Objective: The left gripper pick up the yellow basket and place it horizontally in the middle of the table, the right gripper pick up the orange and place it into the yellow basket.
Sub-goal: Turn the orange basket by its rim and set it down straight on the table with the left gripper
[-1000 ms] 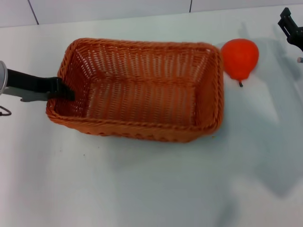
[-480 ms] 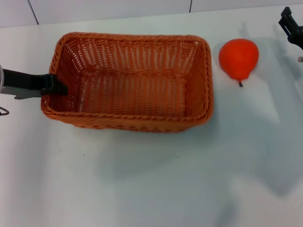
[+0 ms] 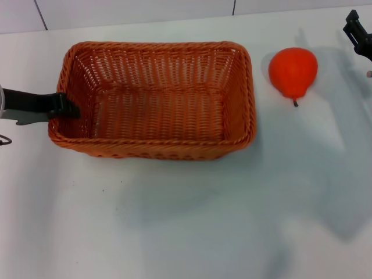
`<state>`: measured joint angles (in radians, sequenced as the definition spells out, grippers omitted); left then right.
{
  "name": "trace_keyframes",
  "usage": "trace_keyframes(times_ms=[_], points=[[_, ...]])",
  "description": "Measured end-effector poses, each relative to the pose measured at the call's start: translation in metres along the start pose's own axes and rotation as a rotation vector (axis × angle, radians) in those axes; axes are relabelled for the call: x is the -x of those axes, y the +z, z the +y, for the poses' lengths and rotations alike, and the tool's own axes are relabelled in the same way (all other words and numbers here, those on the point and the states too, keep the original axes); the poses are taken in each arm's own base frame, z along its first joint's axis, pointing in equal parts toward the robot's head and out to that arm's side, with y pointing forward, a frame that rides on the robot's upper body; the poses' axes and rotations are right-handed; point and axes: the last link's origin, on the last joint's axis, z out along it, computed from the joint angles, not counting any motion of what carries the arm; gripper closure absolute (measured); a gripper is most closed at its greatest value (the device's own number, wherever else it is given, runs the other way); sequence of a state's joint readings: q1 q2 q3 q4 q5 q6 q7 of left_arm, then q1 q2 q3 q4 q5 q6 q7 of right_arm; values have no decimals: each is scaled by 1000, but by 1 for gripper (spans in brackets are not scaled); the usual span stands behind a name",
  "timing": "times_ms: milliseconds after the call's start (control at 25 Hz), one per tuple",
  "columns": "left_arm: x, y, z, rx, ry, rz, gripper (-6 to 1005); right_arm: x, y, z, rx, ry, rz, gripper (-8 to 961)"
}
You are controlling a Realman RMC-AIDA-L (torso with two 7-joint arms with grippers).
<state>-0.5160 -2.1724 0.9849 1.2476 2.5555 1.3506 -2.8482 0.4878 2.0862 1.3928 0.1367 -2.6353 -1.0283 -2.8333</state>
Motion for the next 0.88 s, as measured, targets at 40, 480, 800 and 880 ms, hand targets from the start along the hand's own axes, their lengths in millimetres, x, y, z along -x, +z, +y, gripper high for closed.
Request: trace_keyframes(times_ms=[40, 480, 800, 880], points=[[0, 0, 0, -2, -3, 1, 847, 0, 0, 0, 0, 0, 0, 25], [5, 3, -4, -4, -34, 30, 848, 1, -1, 1, 3, 0, -3, 25], [5, 3, -7, 3, -55, 57, 847, 1, -2, 2, 5, 0, -4, 26], [5, 5, -6, 2, -54, 61, 847, 1, -2, 2, 6, 0, -4, 26]])
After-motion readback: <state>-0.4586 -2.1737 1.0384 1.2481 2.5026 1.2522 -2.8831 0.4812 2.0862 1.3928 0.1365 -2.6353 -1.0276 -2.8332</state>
